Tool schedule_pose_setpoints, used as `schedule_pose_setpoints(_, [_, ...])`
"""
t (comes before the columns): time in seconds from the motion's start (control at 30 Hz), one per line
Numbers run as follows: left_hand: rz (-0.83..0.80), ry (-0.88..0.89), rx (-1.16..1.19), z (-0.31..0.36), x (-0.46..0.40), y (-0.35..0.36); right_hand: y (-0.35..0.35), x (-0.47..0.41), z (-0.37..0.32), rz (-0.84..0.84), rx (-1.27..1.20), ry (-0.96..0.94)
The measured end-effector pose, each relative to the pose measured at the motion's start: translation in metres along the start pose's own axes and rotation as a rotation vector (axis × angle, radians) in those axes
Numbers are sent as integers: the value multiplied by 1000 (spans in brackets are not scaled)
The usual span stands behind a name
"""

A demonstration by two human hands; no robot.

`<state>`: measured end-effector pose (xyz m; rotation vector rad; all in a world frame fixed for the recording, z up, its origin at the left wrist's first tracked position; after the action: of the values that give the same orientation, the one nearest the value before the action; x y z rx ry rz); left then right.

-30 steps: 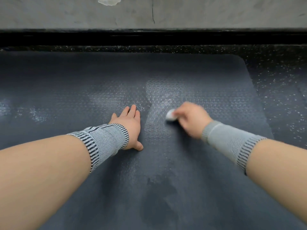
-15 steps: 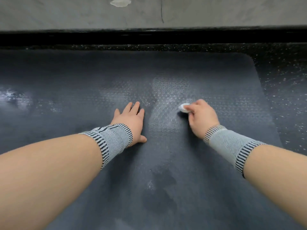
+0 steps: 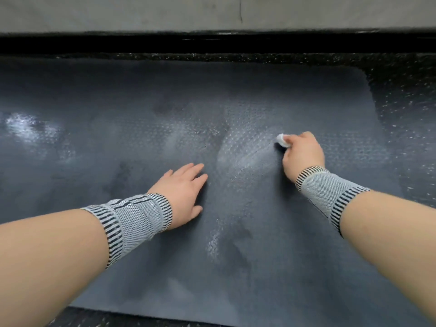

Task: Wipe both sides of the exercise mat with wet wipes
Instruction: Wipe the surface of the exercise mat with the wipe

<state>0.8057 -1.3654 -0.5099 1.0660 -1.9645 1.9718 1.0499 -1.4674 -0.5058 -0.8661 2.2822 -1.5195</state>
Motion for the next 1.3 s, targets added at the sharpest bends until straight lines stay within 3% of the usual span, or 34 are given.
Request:
schedule_pose_setpoints(0.1, [-19, 50, -30, 6, -6, -1, 15, 22, 4, -32, -11, 67])
schedule_pose_setpoints(0.3, [-48, 114, -27, 27, -6, 2, 62, 110, -82, -385, -55, -440])
schedule_pose_setpoints(0.37, [-41, 132, -43, 26, -9, 7, 40, 76, -61, -270, -86, -350])
schedule_pose_setpoints(0.47, [-51, 153, -51, 21, -7, 10, -6, 23, 6, 1, 46, 46])
schedule_pose_setpoints(0.53, [-55, 163, -60, 22, -8, 11, -5, 34, 22, 20, 58, 212])
schedule_pose_setpoints(0.63, [-49, 167, -56, 23, -9, 11, 33, 81, -28, -52, -23, 31])
schedule_pose_setpoints(0.77, [-33, 177, -33, 23, -9, 10, 69, 136, -85, -318, -86, -284])
schedule_pose_setpoints(0.83, [-27, 183, -31, 21, -8, 10, 57, 121, -72, -312, -86, -226])
schedule_pose_setpoints(1.0, [5, 204, -18, 16, -10, 10, 12, 67, -2, -18, 60, 212])
schedule_pose_setpoints(1.07, [18, 214, -9, 16, -11, 11, 25, 81, -12, 13, 7, 240])
schedule_pose_setpoints(1.13, [39, 225, -4, 14, -11, 11, 46, 108, -44, -29, -69, 118])
schedule_pose_setpoints(1.23, [55, 241, 2, 12, -11, 11, 68, 166, -93, -255, -117, -313])
schedule_pose_setpoints(1.3, [62, 246, 2, 11, -9, 11, 60, 172, -79, -313, -128, -318])
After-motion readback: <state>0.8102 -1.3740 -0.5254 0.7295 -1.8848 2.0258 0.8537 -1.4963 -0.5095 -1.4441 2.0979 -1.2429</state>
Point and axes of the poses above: each hand's wrist, its own x-axis away from the middle knuckle, its own y-axis out of the palm, z = x × y, the point moved 9 cm from there along -x, towards the middle knuckle, and after that the axes turned 4 degrees about -x, right-handed, at the moved point
